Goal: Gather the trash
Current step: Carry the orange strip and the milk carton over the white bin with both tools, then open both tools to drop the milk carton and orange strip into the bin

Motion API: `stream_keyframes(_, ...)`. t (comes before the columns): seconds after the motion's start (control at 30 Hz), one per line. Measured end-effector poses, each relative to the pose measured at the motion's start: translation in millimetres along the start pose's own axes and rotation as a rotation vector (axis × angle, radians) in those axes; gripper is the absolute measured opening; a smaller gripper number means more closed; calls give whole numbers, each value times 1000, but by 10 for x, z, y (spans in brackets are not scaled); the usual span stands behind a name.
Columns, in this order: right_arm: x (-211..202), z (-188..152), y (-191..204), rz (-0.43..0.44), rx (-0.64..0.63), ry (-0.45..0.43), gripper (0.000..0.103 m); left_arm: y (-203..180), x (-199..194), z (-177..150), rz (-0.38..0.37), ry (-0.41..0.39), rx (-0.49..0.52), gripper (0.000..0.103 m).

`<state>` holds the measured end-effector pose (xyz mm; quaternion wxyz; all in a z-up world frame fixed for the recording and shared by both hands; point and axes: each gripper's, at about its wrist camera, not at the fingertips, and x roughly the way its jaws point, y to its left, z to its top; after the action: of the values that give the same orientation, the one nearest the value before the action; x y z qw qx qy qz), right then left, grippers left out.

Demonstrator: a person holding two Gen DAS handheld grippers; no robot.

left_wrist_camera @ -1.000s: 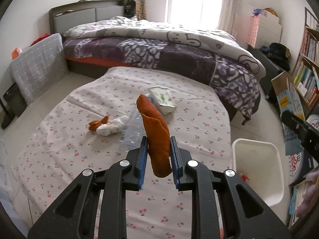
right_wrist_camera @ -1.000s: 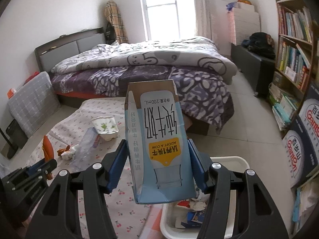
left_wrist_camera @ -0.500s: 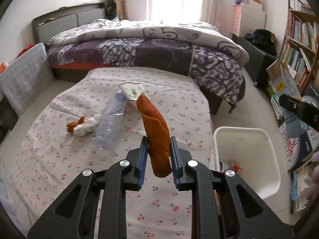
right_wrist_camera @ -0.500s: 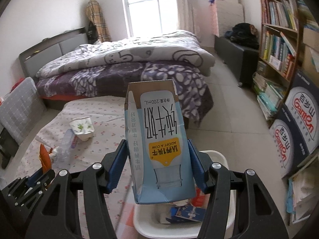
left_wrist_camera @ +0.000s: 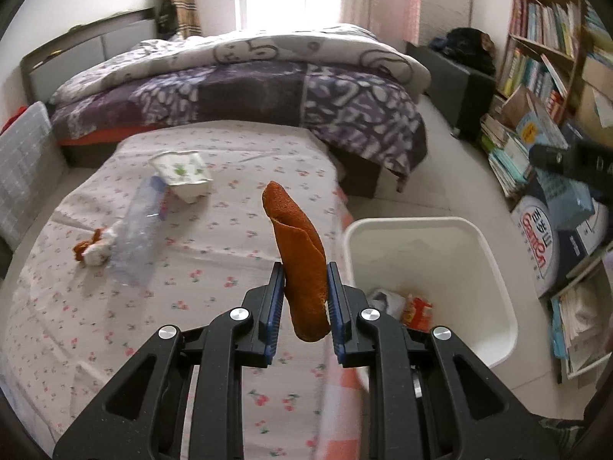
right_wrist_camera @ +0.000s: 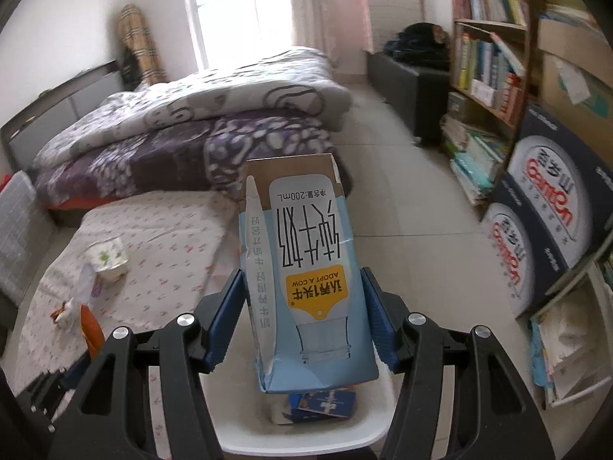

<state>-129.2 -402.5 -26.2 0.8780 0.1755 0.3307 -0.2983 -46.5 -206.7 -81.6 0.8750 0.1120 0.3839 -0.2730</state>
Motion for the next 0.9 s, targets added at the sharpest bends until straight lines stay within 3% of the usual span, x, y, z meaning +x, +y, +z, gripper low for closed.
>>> stream_keyframes(0.07,-20,20,-97,-20,20,-14,72,-84,37,7,-14,6,5,21)
stream_keyframes(0.2,-42,64,-284,-45,72,-25,77,-271,129,57,-51,27,1,21)
stream_keyframes(0.57,-74,177,-731,-83,204,-48,78,-820,275,255,-108,35,61,21)
stream_keyframes(0.9,-146,254,-1006,-96,307,-86,80,-1217,384,459,-117,35,128,22)
